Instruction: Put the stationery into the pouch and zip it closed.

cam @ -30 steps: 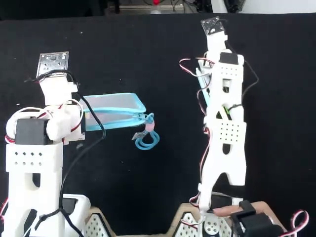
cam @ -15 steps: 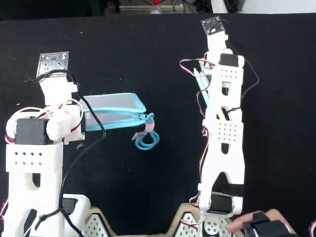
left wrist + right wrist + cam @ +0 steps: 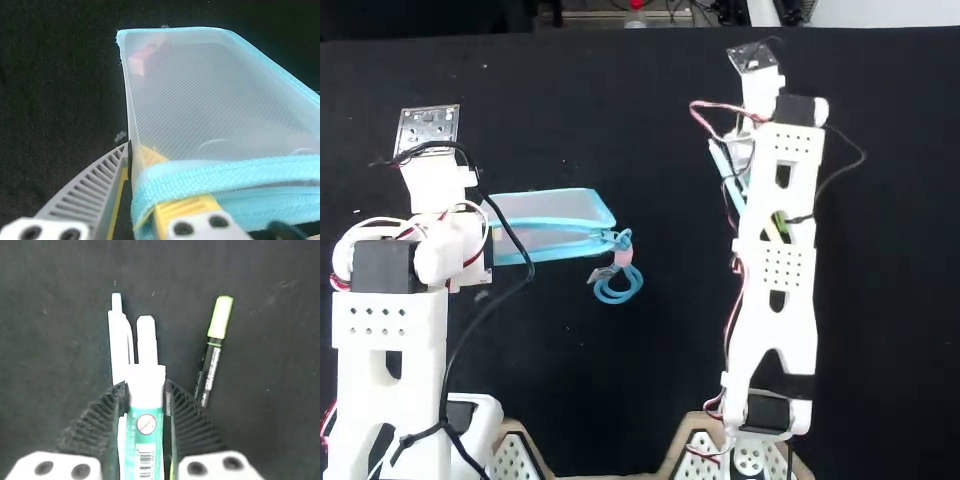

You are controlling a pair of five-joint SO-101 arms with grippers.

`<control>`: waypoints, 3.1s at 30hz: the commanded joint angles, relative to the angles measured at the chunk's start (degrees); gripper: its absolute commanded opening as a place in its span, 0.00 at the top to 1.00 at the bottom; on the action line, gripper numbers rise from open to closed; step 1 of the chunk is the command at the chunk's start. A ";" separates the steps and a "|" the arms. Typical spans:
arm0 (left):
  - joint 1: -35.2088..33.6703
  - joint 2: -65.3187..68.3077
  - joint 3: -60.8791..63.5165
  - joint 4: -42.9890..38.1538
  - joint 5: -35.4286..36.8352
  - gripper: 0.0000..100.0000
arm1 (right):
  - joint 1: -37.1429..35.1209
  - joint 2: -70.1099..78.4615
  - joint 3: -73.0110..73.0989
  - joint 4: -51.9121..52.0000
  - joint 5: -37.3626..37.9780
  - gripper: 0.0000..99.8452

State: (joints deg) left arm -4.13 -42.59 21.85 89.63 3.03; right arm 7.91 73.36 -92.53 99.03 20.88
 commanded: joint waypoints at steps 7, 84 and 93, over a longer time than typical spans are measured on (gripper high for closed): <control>-0.57 0.35 -0.04 0.18 0.53 0.97 | -1.93 -15.69 17.10 2.37 -3.69 0.99; -0.57 0.35 0.04 0.18 0.44 0.97 | -13.45 -126.20 126.81 -17.85 7.56 0.99; -0.57 0.35 0.13 0.18 0.44 0.97 | -37.27 -154.42 126.99 -29.19 -8.70 0.99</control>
State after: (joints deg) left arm -4.13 -42.59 21.93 89.63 3.03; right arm -19.87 -71.60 34.68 77.85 18.24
